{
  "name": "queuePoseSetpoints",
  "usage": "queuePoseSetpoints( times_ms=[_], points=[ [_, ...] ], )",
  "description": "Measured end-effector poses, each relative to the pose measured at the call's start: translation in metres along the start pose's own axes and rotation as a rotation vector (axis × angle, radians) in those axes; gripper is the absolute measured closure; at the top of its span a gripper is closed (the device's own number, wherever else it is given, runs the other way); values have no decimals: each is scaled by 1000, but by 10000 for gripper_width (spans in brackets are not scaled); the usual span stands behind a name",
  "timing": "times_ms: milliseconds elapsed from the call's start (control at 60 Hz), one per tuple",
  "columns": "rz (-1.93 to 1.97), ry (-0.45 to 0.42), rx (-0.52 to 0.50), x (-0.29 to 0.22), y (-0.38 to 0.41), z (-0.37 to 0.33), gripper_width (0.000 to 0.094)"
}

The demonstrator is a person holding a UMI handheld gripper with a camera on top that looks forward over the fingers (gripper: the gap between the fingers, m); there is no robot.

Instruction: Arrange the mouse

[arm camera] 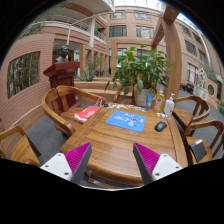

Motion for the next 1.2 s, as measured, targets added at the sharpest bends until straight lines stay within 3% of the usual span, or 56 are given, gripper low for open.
queuePoseSetpoints(
  times_ms=[117, 433, 633, 1200],
  points=[
    [14, 53, 28, 20, -12, 5, 81],
    [91, 199, 192, 88, -134, 104, 81],
    [151, 169, 332, 73, -227, 181, 76],
    [256, 196, 408, 28, -325, 367, 118]
  ],
)
Point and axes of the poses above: the point between the fingertips, and its own axes, seen from behind it with the camera up: y to the left, x down, z forward, the way the camera looks, the point moved 5 cm from there along -z, backward, against the way the camera looks, and after that the axes turned 3 degrees about -y, right-handed, at the moved point
